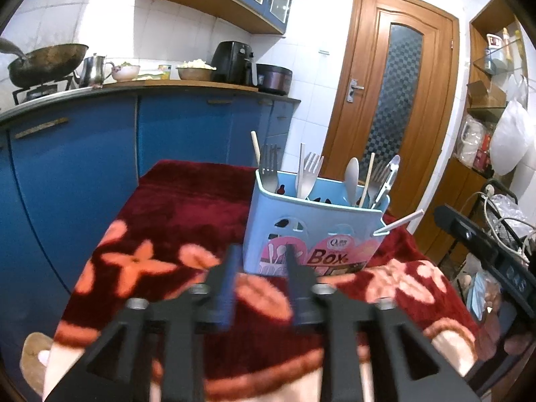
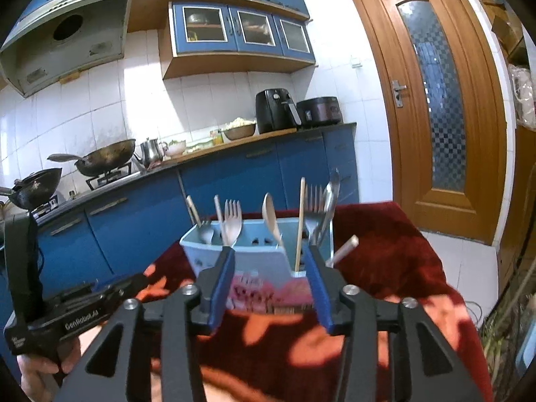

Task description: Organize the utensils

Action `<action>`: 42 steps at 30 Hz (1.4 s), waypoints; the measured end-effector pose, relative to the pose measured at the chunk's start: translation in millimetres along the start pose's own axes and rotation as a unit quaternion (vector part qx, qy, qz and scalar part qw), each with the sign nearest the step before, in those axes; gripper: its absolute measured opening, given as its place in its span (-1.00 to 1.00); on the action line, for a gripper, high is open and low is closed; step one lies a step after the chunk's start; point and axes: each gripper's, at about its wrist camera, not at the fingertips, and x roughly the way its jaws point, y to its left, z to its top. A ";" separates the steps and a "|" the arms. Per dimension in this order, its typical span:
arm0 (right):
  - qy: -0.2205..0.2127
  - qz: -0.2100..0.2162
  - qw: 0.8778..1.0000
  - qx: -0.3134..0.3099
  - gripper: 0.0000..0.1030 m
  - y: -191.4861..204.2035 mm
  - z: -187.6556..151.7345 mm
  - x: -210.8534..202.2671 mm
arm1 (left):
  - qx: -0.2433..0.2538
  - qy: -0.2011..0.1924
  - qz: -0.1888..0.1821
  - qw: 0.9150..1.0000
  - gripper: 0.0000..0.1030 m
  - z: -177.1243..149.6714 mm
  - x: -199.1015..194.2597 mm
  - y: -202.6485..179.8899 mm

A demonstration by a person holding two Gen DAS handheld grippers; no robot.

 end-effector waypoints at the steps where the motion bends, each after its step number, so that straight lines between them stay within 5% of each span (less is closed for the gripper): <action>1: 0.004 -0.001 1.000 0.000 0.12 1.5 -2.8 -3.2 | 0.002 -0.004 0.005 1.000 0.11 -1.6 -4.6 -0.1; 7: 0.019 -0.008 1.000 0.005 0.56 6.4 -23.4 -24.3 | 0.005 -0.005 0.021 1.000 0.43 -11.9 -22.4 4.2; 16: 0.029 -0.024 0.999 -0.022 0.96 19.1 -59.8 -46.3 | 0.015 0.008 0.050 0.999 0.51 -36.9 -31.1 9.5; 29: 0.016 -0.067 0.997 -0.031 0.99 11.0 -100.2 -46.8 | 0.036 0.005 0.064 0.997 0.52 -73.8 -27.1 6.1; 42: 0.010 -0.075 0.997 -0.023 0.99 6.7 -105.3 -44.7 | 0.038 -0.013 0.072 0.997 0.52 -79.8 -25.0 3.0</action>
